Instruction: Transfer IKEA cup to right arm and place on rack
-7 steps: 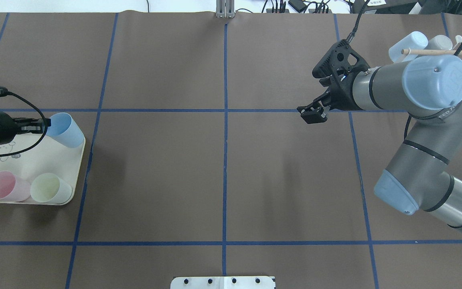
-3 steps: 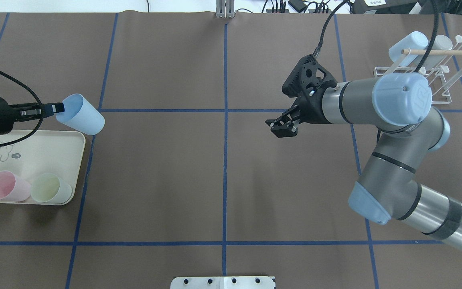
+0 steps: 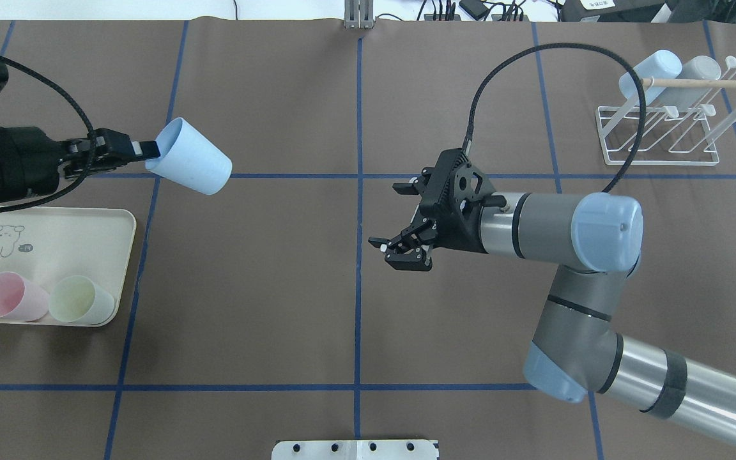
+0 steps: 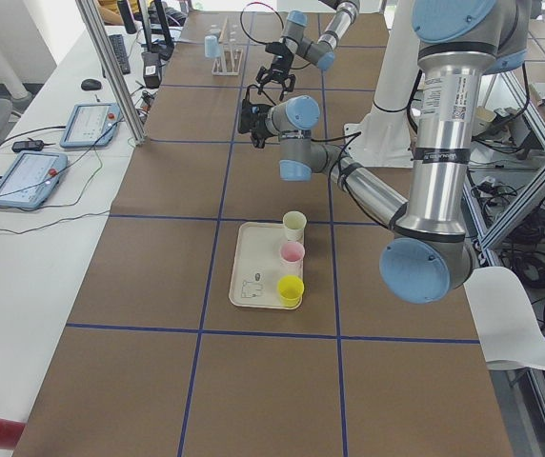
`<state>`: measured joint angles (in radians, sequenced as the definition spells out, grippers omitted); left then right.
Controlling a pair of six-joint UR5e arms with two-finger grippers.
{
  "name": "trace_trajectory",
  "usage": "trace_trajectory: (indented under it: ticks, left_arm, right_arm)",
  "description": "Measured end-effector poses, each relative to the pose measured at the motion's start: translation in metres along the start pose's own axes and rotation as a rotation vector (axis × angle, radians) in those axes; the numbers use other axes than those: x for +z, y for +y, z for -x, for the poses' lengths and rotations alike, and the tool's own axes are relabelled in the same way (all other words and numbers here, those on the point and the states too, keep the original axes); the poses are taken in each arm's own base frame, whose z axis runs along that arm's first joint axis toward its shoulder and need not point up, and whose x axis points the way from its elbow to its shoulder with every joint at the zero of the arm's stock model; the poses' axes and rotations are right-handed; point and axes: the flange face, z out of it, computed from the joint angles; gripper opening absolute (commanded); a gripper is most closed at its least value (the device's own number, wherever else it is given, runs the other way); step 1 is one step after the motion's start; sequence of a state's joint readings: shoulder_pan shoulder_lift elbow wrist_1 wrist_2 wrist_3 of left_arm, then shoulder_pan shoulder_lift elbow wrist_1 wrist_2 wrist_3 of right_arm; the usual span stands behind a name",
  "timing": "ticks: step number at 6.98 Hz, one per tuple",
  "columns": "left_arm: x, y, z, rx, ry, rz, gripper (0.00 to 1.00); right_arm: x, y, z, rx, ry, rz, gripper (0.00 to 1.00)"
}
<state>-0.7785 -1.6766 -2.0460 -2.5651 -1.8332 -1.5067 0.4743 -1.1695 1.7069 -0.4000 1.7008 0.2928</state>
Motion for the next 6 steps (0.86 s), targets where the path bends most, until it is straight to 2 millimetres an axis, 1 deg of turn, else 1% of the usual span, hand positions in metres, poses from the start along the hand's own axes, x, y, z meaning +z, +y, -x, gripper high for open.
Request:
trace_trajectory:
  ticks: [1,2,3,5,6]
  left_arm:
    - [0.012,0.013,-0.021,-0.036,0.042,0.031,0.00]
    - [0.024,0.028,-0.036,-0.055,0.073,0.063,0.00]
    - [0.035,0.047,-0.046,-0.063,0.091,0.097,0.00]
    - [0.053,0.088,-0.057,-0.069,0.108,0.160,0.00]
    - [0.060,0.101,-0.059,-0.071,0.110,0.179,0.00]
  right_arm:
    - [0.005,0.007,0.021,0.001,-0.013,-0.073,0.99]
    - [0.008,0.008,0.035,0.004,-0.021,-0.114,0.99]
    - [0.011,0.005,0.044,0.006,-0.031,-0.135,0.99]
    - [0.015,-0.002,0.053,0.008,-0.044,-0.153,0.99]
    - [0.015,-0.003,0.054,0.008,-0.045,-0.156,0.99]
